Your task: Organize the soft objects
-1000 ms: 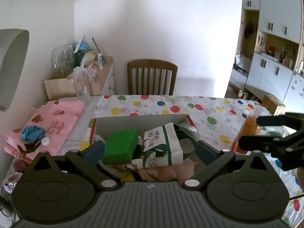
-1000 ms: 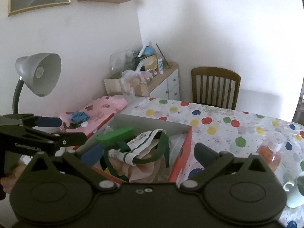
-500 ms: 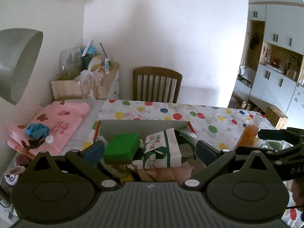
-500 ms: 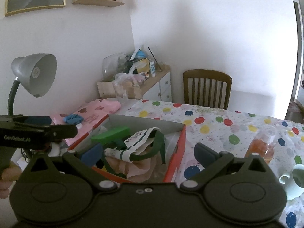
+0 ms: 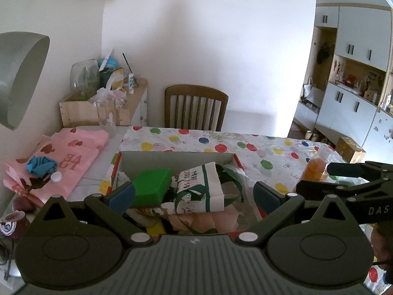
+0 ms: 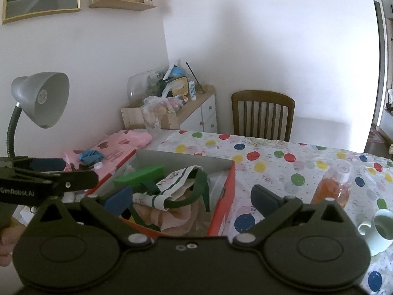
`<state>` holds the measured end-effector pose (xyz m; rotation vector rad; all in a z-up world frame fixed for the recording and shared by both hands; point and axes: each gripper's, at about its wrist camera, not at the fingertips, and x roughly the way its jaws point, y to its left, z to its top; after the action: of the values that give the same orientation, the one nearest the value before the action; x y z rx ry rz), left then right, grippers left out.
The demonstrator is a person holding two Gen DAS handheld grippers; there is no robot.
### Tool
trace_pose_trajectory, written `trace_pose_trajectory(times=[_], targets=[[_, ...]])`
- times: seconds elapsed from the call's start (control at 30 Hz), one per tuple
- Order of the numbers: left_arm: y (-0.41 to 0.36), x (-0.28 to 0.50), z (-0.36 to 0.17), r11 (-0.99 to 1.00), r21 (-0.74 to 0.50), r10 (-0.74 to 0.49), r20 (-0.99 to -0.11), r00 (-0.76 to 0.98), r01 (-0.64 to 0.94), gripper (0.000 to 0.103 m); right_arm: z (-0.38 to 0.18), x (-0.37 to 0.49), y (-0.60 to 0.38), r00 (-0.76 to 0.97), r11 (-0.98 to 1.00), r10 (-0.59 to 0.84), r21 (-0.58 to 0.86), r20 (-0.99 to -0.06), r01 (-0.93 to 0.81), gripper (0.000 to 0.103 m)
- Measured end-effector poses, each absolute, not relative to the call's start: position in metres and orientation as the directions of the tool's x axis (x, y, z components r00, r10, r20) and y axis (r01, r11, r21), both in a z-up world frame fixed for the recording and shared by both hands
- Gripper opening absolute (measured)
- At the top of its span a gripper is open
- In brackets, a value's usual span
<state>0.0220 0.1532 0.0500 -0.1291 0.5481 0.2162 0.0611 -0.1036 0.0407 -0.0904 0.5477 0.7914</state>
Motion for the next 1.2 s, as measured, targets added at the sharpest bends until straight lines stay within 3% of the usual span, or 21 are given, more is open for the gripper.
trace_pose_trajectory(times=[1.2], targets=[[0.1433,0.0134,0.0537,0.976,-0.079,0.138,-0.486,0.863,-0.201,0.103,0.0399,0.0577,-0.1006,0.567,0.705,0.653,0.130,-0.501,-0.697,0.103]])
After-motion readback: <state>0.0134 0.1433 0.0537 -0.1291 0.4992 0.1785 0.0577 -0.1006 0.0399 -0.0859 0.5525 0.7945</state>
